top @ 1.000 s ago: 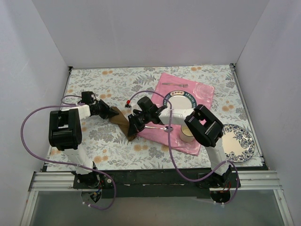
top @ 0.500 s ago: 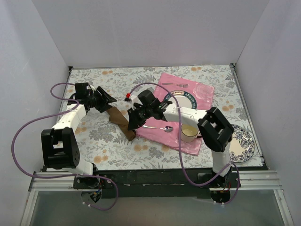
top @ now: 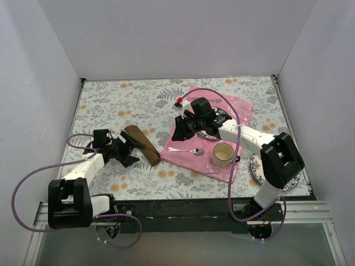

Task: Fold the napkin, place the utensils inside, and roll it up
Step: Roll the napkin with the utensil

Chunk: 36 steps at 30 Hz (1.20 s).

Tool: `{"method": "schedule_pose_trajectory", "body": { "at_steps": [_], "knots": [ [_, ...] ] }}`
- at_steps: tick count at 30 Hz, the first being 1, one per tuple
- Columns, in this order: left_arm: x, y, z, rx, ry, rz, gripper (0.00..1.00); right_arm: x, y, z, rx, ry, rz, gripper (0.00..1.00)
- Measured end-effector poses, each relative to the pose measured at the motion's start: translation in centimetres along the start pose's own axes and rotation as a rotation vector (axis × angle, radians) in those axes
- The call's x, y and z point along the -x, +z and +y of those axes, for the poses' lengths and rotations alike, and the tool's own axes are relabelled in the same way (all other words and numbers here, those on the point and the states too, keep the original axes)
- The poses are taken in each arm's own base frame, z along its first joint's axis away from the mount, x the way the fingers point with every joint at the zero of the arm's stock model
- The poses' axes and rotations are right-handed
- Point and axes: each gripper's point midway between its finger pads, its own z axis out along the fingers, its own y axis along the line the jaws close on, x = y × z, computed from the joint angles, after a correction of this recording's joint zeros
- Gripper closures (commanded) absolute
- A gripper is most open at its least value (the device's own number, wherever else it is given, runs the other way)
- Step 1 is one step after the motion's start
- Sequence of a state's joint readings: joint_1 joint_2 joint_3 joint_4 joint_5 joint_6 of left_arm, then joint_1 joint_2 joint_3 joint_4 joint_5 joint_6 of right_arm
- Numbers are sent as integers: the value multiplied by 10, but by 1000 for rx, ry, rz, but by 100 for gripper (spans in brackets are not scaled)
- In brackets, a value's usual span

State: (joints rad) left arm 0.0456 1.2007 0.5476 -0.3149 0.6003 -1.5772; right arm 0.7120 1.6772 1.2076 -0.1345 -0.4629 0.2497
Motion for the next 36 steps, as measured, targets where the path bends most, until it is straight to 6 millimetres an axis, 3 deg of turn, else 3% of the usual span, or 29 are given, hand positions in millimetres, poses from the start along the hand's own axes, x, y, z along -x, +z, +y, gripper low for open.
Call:
{"method": "schedule_pose_trajectory", "body": {
  "at_steps": [4, 9, 23, 36],
  "knots": [
    [-12, 7, 11, -20, -63, 27, 24, -17, 1, -8, -13, 20, 34, 69],
    [-11, 13, 9, -57, -83, 20, 29, -24, -3, -6, -10, 21, 41, 69],
    [0, 34, 21, -31, -108, 8, 35, -22, -5, -4, 1, 7, 29, 70],
    [15, 52, 16, -59, -135, -12, 53, -26, -4, -5, 6, 4, 32, 70]
  ]
}}
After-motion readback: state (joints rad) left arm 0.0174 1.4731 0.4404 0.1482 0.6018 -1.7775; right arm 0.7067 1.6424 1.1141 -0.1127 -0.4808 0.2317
